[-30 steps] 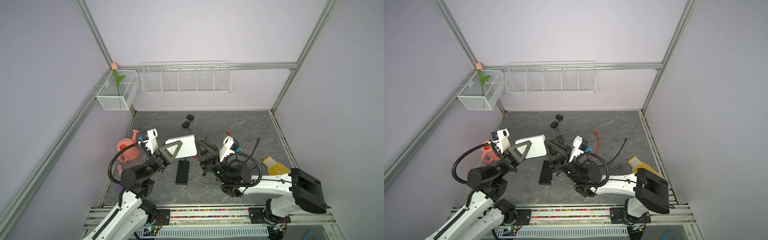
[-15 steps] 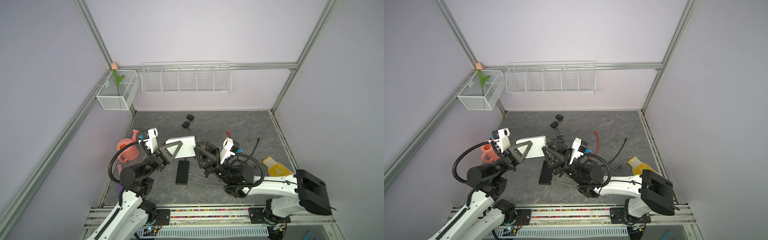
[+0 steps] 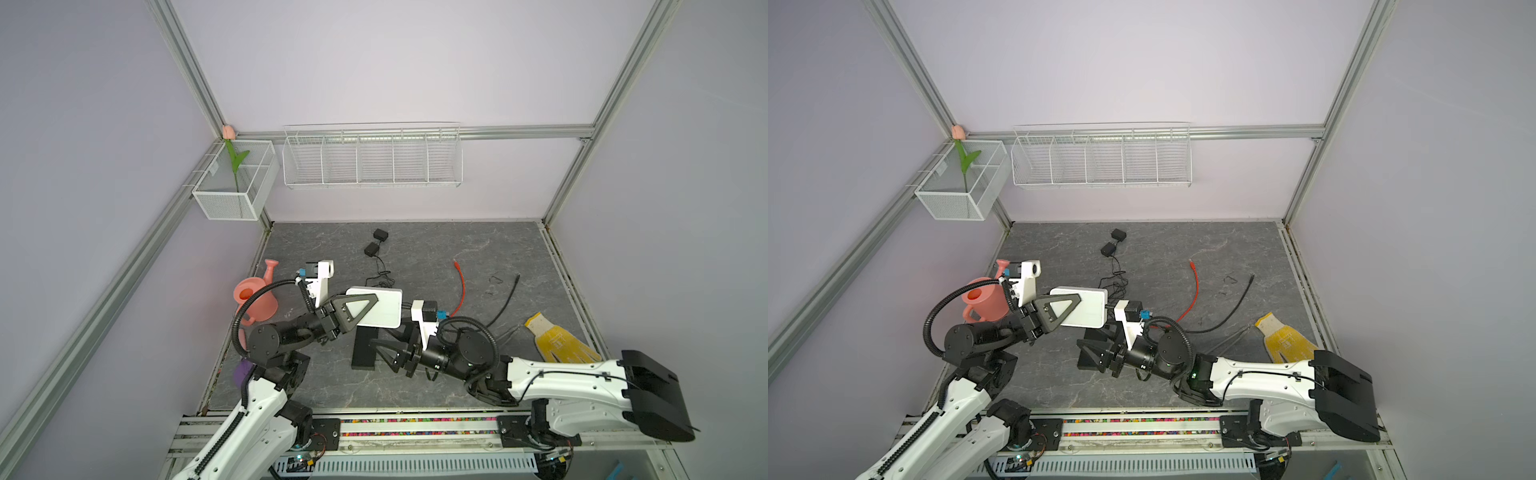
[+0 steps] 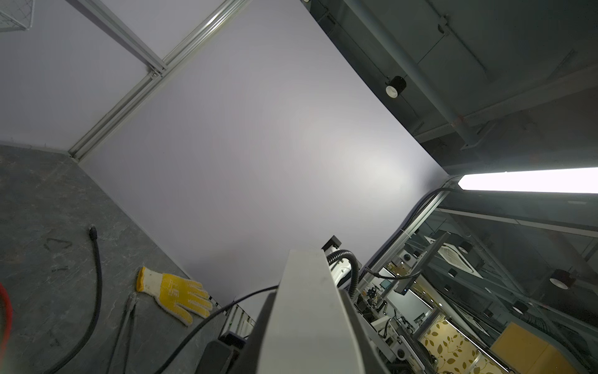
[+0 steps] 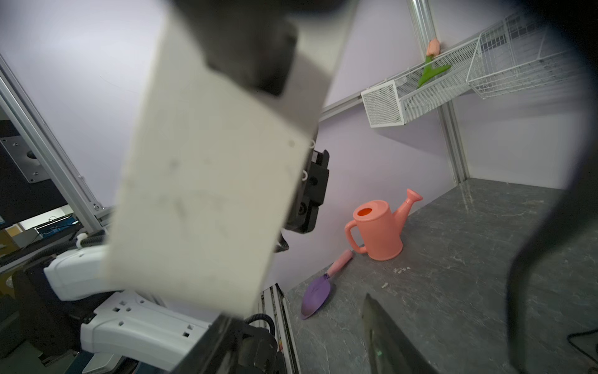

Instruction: Insert the plug into the switch port

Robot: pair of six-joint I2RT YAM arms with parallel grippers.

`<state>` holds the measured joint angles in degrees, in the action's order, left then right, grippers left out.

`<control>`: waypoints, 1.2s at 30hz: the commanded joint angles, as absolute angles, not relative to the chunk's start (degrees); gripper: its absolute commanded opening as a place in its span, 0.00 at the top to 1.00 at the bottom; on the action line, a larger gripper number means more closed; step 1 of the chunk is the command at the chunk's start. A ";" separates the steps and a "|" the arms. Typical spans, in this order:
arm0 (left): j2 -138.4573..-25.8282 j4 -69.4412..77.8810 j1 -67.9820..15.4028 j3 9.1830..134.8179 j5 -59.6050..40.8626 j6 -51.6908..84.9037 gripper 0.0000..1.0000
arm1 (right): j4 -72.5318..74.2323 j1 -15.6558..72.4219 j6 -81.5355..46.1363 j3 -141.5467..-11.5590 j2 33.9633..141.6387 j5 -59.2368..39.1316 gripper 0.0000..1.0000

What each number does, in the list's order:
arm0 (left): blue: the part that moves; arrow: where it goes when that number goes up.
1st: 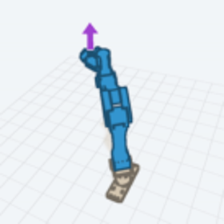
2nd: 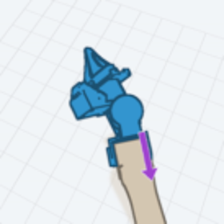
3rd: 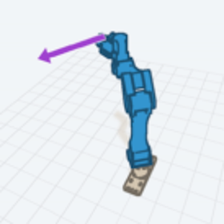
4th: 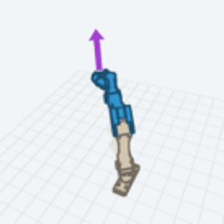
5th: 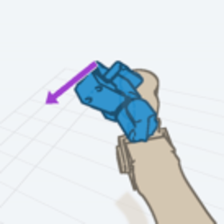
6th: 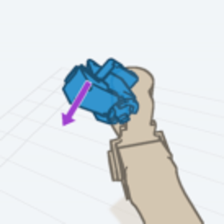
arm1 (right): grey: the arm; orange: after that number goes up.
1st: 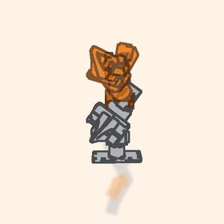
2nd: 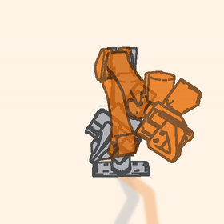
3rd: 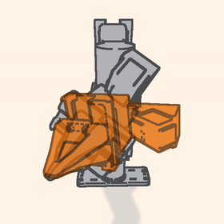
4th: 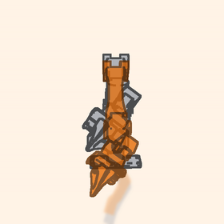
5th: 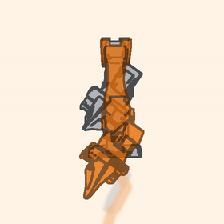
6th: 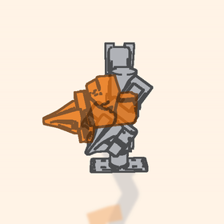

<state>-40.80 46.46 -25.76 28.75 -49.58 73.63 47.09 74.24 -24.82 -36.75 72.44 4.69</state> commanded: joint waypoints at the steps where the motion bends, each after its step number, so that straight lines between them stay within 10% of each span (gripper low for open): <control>1: -40.40 49.66 -27.65 30.76 -52.70 73.91 1.00 | 25.74 75.59 -24.20 -32.05 74.26 -0.98 0.37; 14: -38.92 43.15 -27.47 29.65 -53.87 69.88 1.00 | 7.83 74.42 -18.26 -33.95 53.12 5.01 0.08; 25: -35.66 38.55 -27.38 28.38 -52.01 67.41 1.00 | -5.04 72.65 -14.62 -39.74 40.94 3.83 0.03; 31: -36.29 39.36 -27.38 28.56 -49.99 67.42 1.00 | 3.51 72.69 -19.66 -30.89 36.85 5.28 0.56; 36: -36.65 36.90 -27.26 28.52 -47.03 65.52 1.00 | 4.44 72.60 -18.64 -31.35 37.11 4.87 0.69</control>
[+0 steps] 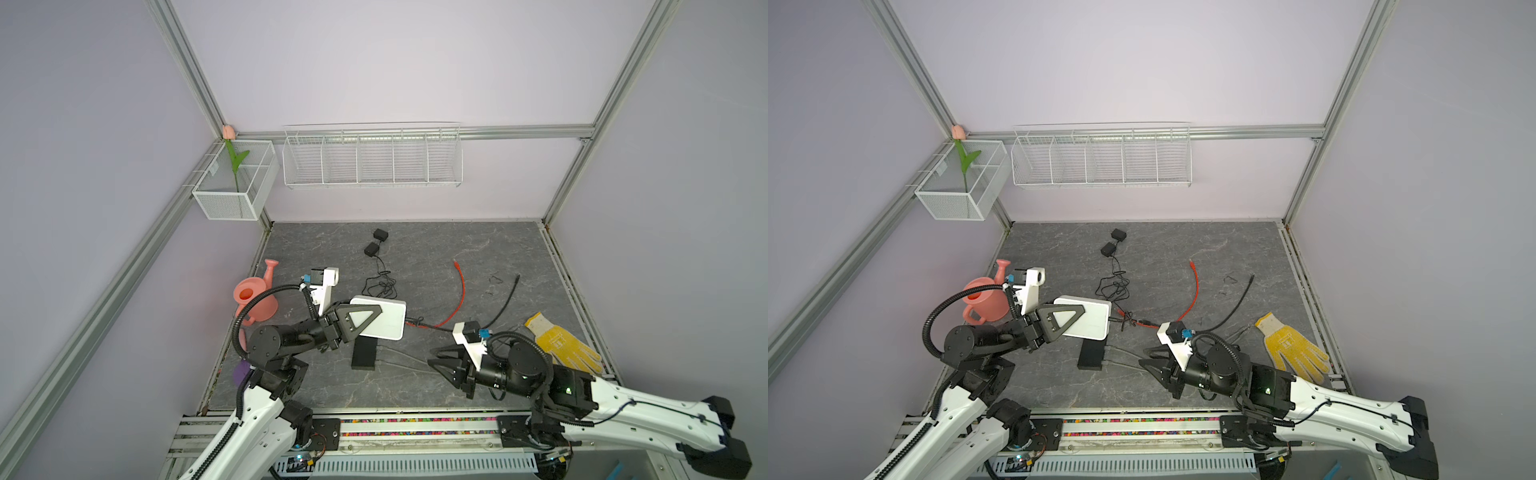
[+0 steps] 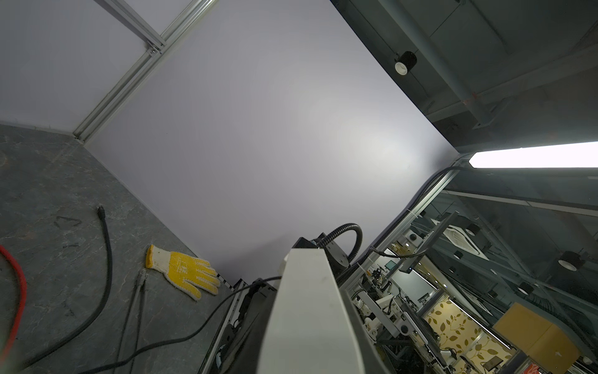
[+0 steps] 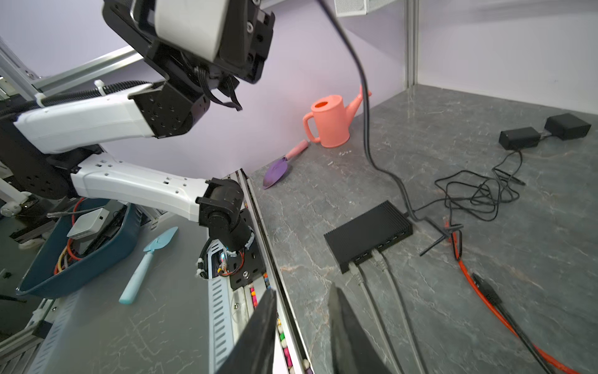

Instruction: Insert the plug into the switch port

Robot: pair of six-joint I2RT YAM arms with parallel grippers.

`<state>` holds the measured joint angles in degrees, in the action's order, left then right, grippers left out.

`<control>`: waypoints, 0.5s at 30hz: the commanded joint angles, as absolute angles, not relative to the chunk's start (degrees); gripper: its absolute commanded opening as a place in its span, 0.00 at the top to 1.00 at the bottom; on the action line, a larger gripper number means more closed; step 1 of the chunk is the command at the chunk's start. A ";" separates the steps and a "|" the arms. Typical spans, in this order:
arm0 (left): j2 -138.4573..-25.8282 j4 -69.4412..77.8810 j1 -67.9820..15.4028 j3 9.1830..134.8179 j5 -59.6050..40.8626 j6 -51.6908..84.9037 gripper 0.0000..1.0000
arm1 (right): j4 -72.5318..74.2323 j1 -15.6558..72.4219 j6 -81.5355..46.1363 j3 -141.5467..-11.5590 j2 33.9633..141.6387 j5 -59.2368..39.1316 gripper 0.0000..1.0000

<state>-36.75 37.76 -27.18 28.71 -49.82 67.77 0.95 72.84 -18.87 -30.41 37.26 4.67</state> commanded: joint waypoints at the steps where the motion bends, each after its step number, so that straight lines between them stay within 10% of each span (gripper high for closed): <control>1: -36.64 34.08 -27.15 28.77 -45.42 64.05 1.00 | 2.89 72.46 -18.06 -32.34 37.92 6.51 0.63; 15: -54.49 36.77 -20.64 35.81 -39.23 63.89 1.00 | -0.63 48.78 -14.18 -44.05 61.94 -4.11 0.10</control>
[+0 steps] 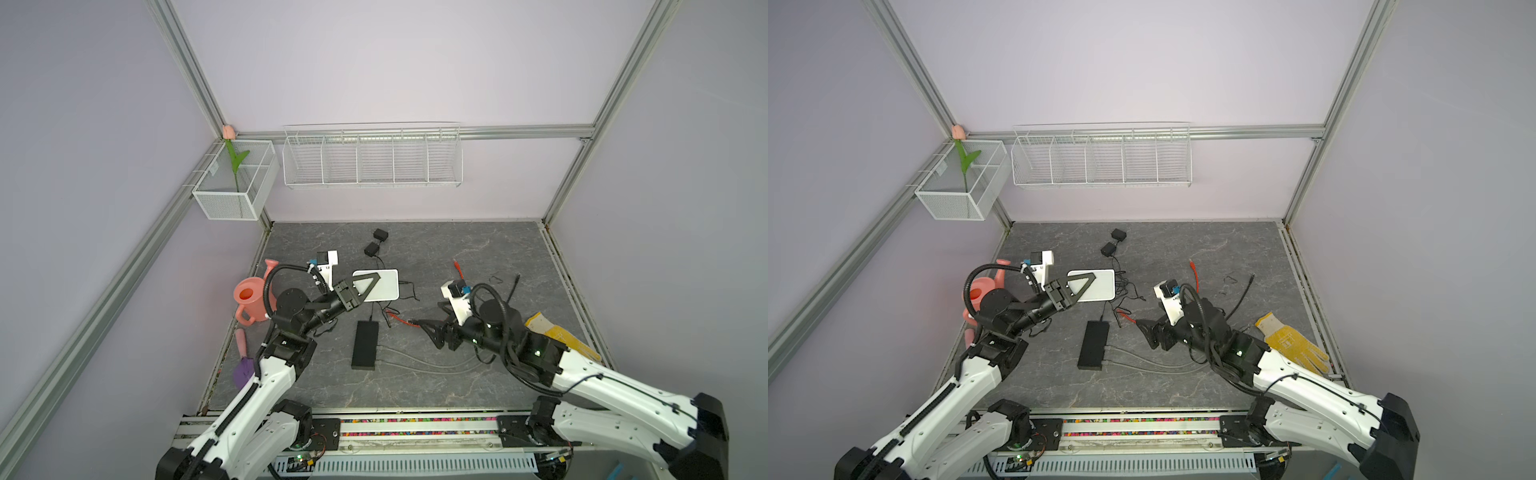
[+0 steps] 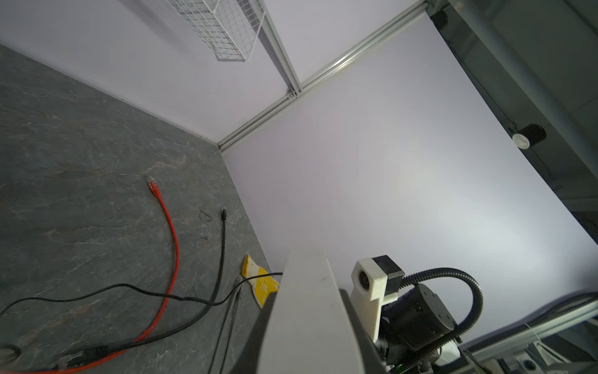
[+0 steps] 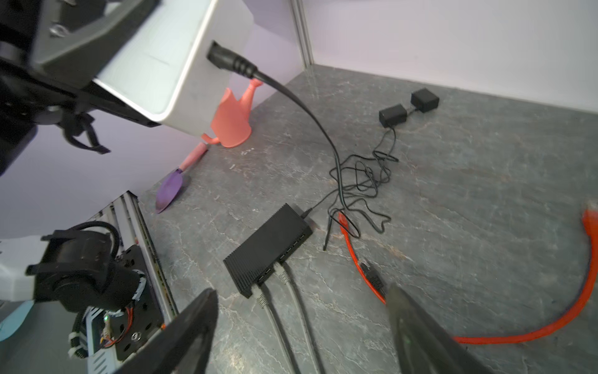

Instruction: Insert the plug into the switch port

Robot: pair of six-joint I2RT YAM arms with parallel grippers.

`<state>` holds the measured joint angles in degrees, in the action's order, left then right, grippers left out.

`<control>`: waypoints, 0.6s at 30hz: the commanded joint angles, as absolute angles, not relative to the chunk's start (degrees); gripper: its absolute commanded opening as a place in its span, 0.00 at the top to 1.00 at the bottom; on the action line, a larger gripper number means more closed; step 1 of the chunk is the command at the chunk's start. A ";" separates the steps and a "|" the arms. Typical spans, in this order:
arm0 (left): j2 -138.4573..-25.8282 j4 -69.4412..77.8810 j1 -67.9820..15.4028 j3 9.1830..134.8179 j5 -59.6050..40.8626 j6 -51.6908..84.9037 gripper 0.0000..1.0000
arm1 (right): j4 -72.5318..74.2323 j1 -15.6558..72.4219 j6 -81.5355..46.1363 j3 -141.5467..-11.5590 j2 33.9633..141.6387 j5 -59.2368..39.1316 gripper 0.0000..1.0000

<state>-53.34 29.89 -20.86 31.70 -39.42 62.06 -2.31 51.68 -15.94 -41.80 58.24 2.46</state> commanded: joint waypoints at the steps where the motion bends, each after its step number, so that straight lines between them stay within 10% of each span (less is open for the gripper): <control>1: -55.17 36.79 -20.64 36.26 -39.05 63.75 1.00 | -0.35 48.12 -13.26 -45.46 64.38 -5.26 0.08; 11: -55.51 38.21 -16.15 36.36 -38.89 64.77 1.00 | 9.26 39.53 -16.21 -54.39 90.88 -8.12 0.10; 18: -56.98 42.62 -14.29 36.15 -39.92 67.15 1.00 | 5.91 34.94 -13.22 -76.10 105.87 -12.23 0.60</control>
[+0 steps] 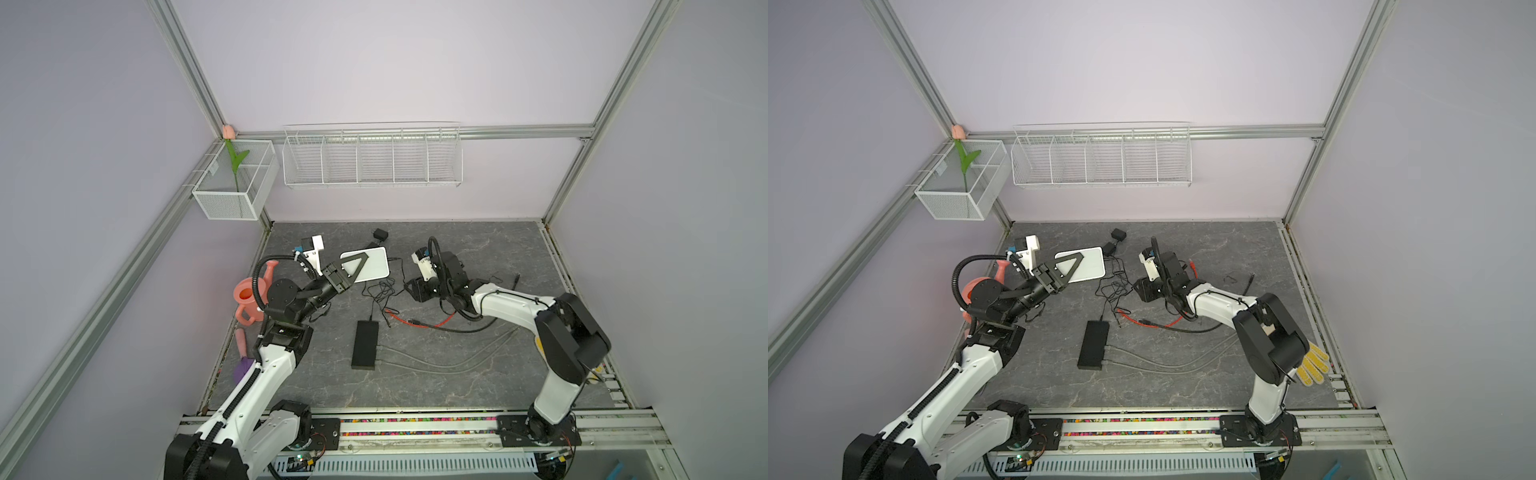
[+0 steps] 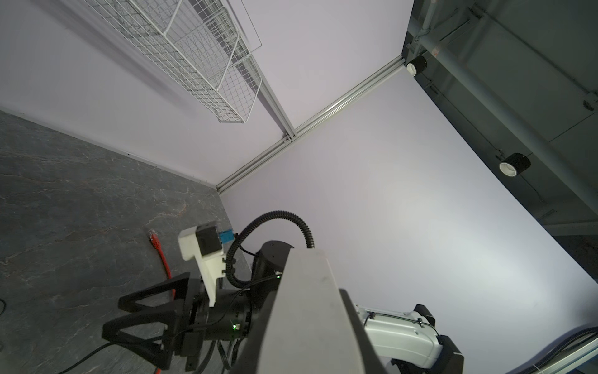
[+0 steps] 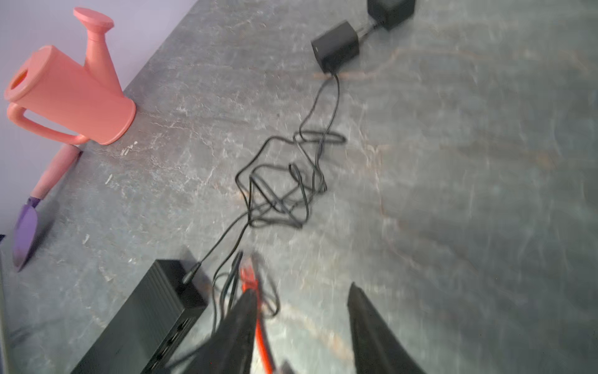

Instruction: Insert the plug into the switch port

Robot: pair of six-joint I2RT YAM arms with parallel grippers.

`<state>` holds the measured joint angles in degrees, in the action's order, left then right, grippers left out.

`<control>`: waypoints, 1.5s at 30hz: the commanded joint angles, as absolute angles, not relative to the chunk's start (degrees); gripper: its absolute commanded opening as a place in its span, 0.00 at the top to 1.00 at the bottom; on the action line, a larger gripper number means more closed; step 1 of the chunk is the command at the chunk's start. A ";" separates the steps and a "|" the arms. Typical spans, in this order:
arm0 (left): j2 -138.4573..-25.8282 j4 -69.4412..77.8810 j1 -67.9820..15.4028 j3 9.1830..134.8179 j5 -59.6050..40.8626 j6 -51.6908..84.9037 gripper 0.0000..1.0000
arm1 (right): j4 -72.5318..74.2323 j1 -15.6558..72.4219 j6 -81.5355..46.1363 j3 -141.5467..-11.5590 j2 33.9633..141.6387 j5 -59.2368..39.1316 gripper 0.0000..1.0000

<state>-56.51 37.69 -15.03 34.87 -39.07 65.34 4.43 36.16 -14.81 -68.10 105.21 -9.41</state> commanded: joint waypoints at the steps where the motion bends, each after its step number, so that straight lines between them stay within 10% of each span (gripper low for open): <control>1: -57.23 43.98 -13.90 36.08 -40.03 67.86 1.00 | 4.03 34.22 -12.99 -80.54 107.43 -12.52 0.61; 7: -58.92 45.18 -10.21 38.23 -40.28 68.74 1.00 | -11.63 31.51 -10.22 -105.11 114.68 -13.94 0.57; 17: -67.45 49.68 -4.06 41.92 -37.68 72.65 1.00 | 4.73 33.47 -9.51 -61.92 93.70 -12.55 0.16; 28: -67.88 56.61 -4.09 41.38 -37.71 77.35 1.00 | 5.81 42.71 -9.83 -74.28 114.80 -11.84 0.11; 30: -65.73 55.41 -4.04 40.35 -37.31 76.93 1.00 | 2.55 42.04 -10.14 -81.75 119.84 -8.16 0.20; 32: -62.98 54.41 -4.04 38.60 -36.63 76.34 1.00 | -2.65 40.43 -10.72 -91.68 125.22 -4.45 0.56; 35: -59.56 51.45 -4.05 36.26 -35.78 74.58 1.00 | -9.38 37.22 -10.96 -106.42 131.43 -3.83 0.79; 41: -56.96 47.96 -4.04 32.20 -33.85 72.13 1.00 | -28.05 32.77 -8.77 -142.72 142.63 -3.81 0.83; 45: -58.22 46.81 -4.20 30.14 -33.55 71.33 1.00 | -25.28 32.67 -5.79 -131.55 135.42 -1.67 0.66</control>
